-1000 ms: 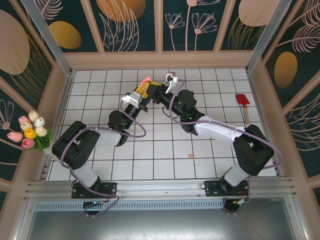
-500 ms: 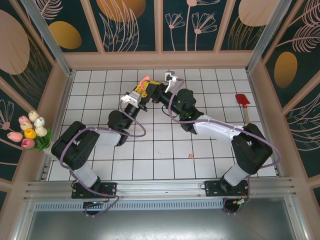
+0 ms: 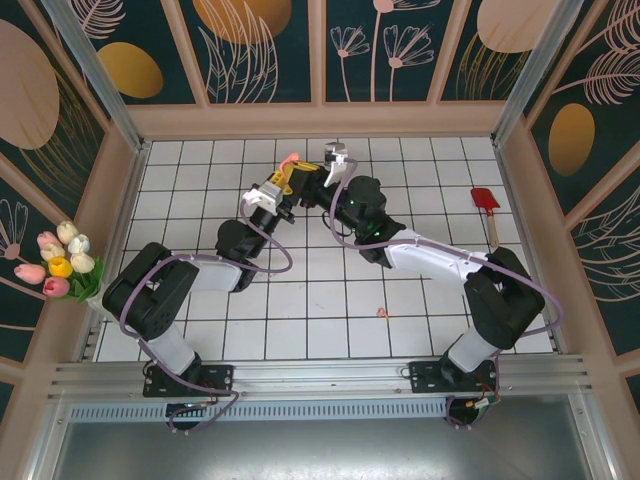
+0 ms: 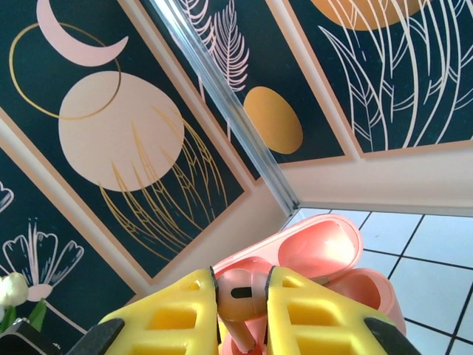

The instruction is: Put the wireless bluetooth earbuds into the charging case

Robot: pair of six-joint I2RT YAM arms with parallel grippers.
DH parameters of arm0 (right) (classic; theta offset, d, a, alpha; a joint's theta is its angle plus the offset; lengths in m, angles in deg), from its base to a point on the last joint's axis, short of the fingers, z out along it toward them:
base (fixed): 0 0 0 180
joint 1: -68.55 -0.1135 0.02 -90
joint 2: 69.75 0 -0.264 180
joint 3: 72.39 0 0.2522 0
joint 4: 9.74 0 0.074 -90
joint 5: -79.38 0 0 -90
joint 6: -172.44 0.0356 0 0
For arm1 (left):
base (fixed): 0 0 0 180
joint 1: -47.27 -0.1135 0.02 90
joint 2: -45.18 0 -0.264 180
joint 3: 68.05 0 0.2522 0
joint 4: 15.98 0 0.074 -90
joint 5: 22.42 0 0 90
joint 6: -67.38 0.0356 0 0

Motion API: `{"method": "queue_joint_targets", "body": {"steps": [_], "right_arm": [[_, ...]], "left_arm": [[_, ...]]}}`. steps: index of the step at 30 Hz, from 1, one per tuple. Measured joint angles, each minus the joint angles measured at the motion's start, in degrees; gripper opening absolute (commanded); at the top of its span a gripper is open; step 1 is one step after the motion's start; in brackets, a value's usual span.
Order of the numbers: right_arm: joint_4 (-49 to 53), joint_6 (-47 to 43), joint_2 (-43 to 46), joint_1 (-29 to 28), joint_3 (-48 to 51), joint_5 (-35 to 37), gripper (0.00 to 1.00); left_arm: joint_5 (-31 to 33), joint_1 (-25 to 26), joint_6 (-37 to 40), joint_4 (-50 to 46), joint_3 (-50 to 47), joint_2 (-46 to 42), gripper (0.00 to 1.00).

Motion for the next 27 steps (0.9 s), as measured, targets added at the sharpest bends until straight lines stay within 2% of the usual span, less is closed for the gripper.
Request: {"method": "queue_joint_targets", "body": {"steps": [13, 24, 27], "right_arm": [[1.6, -1.01, 0.22, -0.5, 0.02, 1.64, 0.33], [2.21, 0.7, 0.22, -0.5, 0.02, 2.16, 0.38], [2.19, 1.6, 0.22, -0.31, 0.02, 2.1, 0.42]], "left_arm": [[-0.28, 0.0, 0.0, -1.64, 0.0, 0.0, 0.0], [-0.5, 0.0, -0.04, -2.93, 0.0, -0.2, 0.0], [-0.5, 0.0, -0.24, -3.13, 0.0, -0.22, 0.0]]}}
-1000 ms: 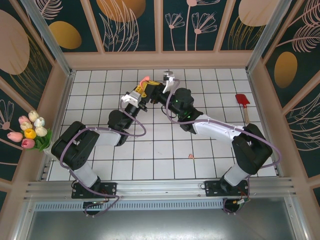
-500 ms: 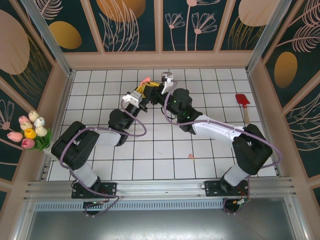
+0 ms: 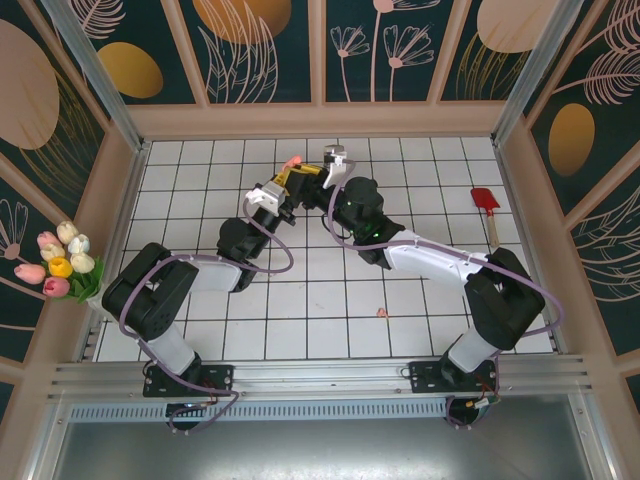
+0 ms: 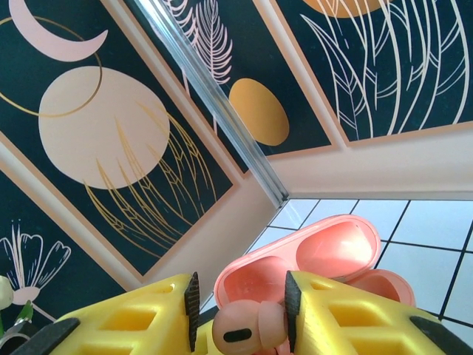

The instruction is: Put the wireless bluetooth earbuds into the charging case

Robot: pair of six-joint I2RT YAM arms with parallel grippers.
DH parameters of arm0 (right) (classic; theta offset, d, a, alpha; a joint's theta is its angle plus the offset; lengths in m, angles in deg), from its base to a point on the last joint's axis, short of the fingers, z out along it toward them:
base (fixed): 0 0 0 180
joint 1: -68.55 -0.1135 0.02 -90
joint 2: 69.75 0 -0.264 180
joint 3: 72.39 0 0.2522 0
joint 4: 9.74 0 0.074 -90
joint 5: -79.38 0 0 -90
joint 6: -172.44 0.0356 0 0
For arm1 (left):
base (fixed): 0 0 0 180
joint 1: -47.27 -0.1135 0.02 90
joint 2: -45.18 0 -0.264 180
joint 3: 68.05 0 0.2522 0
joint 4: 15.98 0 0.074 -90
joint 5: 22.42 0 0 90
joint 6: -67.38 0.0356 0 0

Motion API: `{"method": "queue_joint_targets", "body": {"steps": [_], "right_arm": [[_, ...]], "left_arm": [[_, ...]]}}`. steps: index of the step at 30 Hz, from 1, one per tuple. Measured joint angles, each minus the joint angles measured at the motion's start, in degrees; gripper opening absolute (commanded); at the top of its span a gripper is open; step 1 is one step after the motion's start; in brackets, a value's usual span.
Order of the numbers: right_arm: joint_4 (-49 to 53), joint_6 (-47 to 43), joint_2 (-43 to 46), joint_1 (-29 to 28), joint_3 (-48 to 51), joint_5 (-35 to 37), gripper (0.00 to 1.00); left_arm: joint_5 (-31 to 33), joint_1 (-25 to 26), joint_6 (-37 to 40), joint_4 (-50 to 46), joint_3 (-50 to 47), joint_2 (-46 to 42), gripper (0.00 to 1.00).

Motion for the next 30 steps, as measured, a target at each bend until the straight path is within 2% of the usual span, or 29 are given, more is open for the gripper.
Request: {"method": "queue_joint_targets", "body": {"steps": [12, 21, 26, 30], "right_arm": [[0.44, 3.72, 1.03, 1.73, 0.0, -0.02, 0.47], [0.46, 6.62, 2.05, 2.6, 0.46, -1.09, 0.65], [4.02, 8.2, 7.93, 3.45, 3.17, -1.7, 0.66], [12.81, 9.03, 18.23, 4.22, 5.55, 0.04, 0.67]], "left_arm": [[-1.49, 0.07, -0.22, -0.24, 0.0, -0.96, 0.0], [-2.62, 0.09, -0.63, 0.04, 0.0, -1.05, 0.0], [-3.56, 0.28, -0.63, 1.42, -0.02, -2.29, 0.0], [-5.18, 0.28, -0.63, 2.75, -0.63, -3.56, 0.0]]}}
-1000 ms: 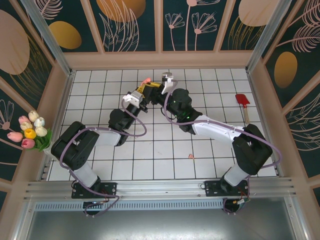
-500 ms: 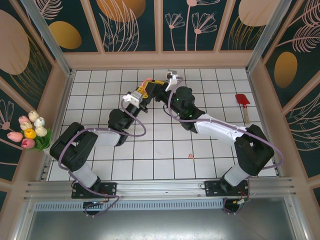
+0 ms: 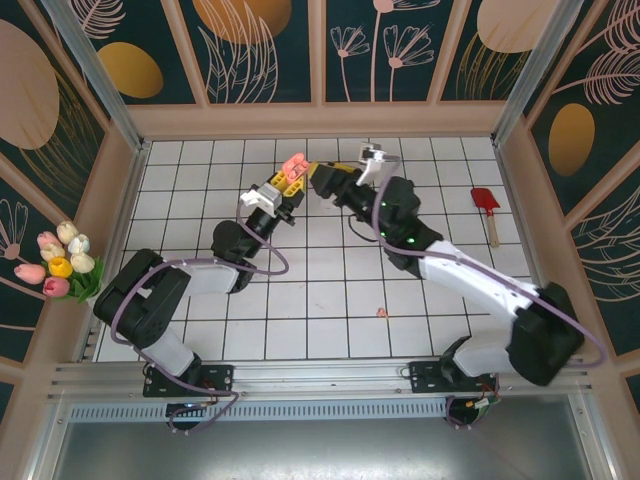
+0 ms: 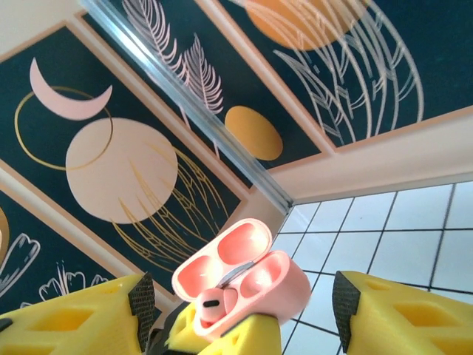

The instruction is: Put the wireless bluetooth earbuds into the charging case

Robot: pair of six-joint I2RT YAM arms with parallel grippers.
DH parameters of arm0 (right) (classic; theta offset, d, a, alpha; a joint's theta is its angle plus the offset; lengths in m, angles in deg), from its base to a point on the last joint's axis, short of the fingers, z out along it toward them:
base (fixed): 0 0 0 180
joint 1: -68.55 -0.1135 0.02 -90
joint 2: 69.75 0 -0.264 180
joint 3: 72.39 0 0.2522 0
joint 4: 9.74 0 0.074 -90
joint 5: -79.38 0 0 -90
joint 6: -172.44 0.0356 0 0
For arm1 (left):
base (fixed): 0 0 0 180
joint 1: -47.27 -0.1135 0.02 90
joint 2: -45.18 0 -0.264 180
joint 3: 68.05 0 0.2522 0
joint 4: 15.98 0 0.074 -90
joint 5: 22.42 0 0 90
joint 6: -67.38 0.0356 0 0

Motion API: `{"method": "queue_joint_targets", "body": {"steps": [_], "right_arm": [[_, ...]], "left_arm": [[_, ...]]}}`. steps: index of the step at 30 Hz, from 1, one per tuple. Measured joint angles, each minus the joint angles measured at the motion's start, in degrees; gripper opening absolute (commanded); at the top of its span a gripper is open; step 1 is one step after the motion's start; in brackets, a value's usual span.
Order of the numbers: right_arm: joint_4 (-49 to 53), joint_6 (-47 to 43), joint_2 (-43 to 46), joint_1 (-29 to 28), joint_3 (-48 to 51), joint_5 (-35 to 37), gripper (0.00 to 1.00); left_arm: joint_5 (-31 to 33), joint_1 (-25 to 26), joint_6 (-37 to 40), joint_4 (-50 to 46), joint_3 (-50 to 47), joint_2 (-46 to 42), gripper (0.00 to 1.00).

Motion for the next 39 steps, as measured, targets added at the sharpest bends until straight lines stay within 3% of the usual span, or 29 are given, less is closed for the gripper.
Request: {"method": "queue_joint_targets", "body": {"steps": [6, 11, 18, 22, 28, 39], "right_arm": [[18.69, 3.19, 13.75, 1.44, 5.22, 6.14, 0.65], [34.25, 7.85, 15.58, 1.03, 14.64, 7.67, 0.61], [51.69, 16.46, 13.97, -9.38, 23.56, 10.23, 0.6], [55.08, 17.2, 10.38, -12.72, 23.21, 10.71, 0.61], [59.01, 17.16, 5.31, -13.09, 22.51, 10.51, 0.62], [55.01, 18.05, 8.41, -10.54, 27.28, 10.19, 0.62]], "left_arm": [[-4.92, 0.0, -0.68, 0.94, -1.77, -0.63, 0.0], [-7.23, 0.0, -2.01, 0.7, -2.64, -2.45, 0.0], [-8.81, 0.0, -2.78, -1.18, -3.65, -5.16, 0.0], [-9.55, 0.0, -2.99, -2.67, -4.24, -5.99, 0.0], [-9.55, 0.0, -3.02, -4.2, -4.68, -6.45, 0.0], [-9.55, 0.0, -3.04, -5.07, -4.79, -6.64, 0.0]]}}
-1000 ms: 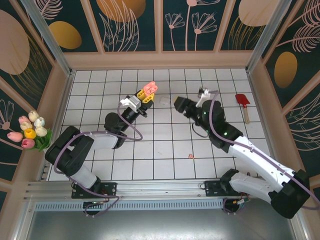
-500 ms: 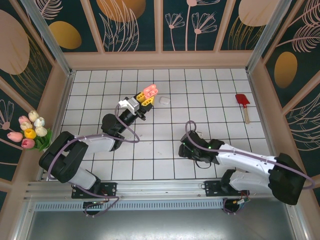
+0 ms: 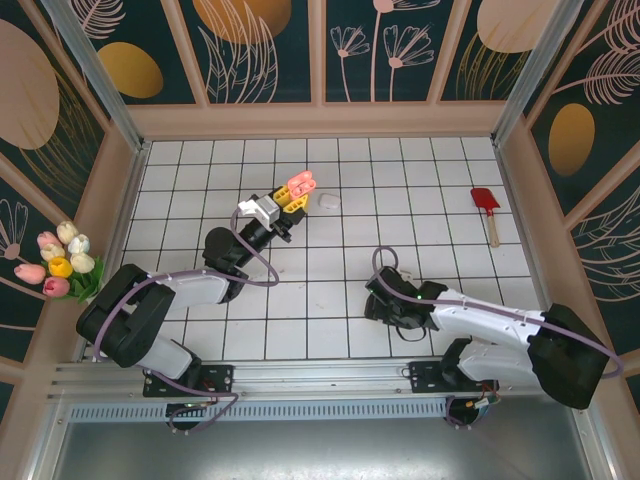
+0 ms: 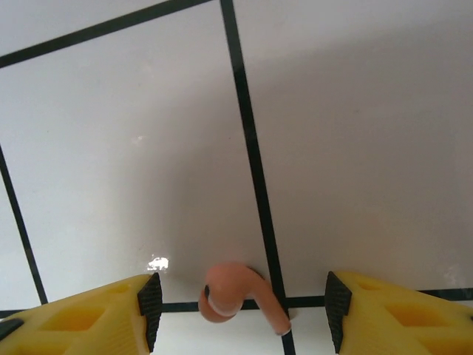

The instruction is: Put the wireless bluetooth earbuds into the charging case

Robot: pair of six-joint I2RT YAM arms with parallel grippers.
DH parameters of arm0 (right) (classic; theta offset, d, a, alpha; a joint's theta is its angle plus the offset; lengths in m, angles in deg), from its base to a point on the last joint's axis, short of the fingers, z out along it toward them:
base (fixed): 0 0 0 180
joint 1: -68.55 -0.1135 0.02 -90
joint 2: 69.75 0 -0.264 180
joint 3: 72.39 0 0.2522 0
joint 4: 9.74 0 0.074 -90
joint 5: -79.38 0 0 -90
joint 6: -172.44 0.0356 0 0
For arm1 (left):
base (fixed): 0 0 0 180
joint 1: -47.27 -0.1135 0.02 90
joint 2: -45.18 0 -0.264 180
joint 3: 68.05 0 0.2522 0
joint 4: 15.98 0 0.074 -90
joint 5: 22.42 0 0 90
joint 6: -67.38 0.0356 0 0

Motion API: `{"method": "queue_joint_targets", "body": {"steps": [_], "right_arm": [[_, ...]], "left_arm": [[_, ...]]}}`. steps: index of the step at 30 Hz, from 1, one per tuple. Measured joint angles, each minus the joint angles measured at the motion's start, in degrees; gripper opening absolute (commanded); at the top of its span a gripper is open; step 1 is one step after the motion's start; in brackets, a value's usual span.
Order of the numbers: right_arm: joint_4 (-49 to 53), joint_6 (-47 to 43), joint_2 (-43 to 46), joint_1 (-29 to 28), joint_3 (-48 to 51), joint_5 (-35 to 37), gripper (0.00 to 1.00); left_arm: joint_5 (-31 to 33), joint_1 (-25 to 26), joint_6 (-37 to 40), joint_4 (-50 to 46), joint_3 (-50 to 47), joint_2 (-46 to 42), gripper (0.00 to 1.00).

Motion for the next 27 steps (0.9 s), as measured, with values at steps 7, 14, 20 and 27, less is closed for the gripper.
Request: {"method": "queue_joint_targets", "body": {"steps": [7, 14, 20, 27], "right_arm": [[-3.26, -0.28, 0.04, 0.11, 0.09, -3.21, 0.6], [-4.07, -0.5, -2.49, -1.16, -1.42, -6.67, 0.59], [-0.87, -0.02, -3.21, -3.04, -5.51, -6.69, 0.6], [5.53, 0.46, -9.62, -3.04, -12.26, -2.03, 0.6]], "left_arm": [[0.02, 0.0, 0.0, -0.02, 0.0, 0.02, 0.0], [0.04, 0.0, -0.02, -0.02, 0.0, 0.0, 0.0], [0.04, 0.0, -0.02, 0.0, -0.02, 0.02, 0.0], [0.07, 0.0, -0.46, 0.04, -0.11, 0.02, 0.0]]}}
